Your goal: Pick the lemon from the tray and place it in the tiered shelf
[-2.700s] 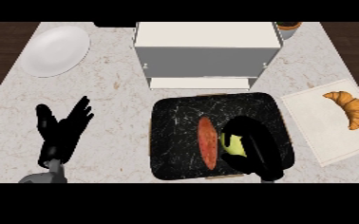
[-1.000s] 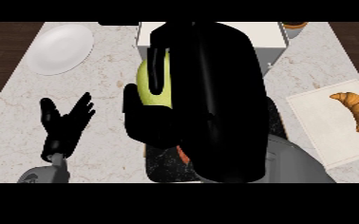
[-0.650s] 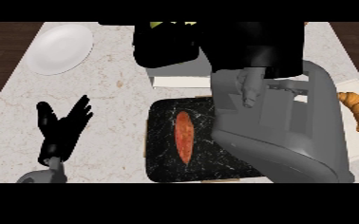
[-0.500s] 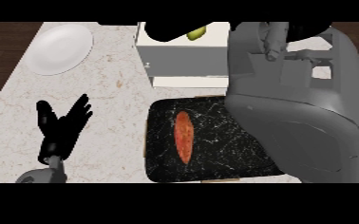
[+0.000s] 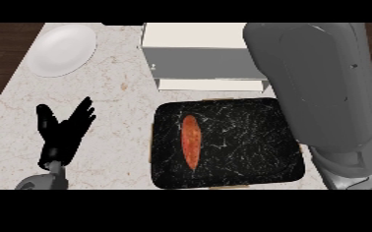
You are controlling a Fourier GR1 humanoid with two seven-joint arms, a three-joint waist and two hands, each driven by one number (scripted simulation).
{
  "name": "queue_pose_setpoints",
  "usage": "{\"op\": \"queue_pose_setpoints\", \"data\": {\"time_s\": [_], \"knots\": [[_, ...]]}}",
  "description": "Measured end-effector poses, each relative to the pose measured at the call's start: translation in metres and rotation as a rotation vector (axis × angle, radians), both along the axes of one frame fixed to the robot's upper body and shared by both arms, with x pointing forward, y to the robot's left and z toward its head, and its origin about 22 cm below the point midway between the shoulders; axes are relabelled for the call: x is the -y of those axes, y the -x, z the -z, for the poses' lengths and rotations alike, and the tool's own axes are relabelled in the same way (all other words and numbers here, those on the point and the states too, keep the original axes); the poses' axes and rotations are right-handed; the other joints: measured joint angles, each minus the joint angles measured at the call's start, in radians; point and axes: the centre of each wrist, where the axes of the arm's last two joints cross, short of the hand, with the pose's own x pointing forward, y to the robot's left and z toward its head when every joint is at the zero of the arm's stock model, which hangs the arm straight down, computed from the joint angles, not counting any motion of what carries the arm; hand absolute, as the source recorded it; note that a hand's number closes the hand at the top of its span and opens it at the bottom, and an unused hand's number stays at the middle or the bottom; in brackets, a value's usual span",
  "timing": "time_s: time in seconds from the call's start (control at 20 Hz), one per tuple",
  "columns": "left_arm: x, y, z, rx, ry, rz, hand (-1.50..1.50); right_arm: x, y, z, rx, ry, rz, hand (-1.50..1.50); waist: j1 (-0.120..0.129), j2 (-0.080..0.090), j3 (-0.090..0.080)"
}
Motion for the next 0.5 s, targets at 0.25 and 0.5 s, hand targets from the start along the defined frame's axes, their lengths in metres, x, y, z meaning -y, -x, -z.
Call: {"op": "queue_pose_setpoints", "data": {"time_s": [0.25,0.5], "knots": [[0.007,0.000,0.002,0.008,-0.013,-0.004,0.00,0.001,-0.023,0.008,-0.014,0.036,0.010,1.50,0.001,0.000,0.001],[0.005,-0.002,-0.002,0.007,-0.007,0.000,0.00,0.002,-0.046,0.021,-0.010,0.048,0.033,1.50,0.005,0.002,0.000]]}}
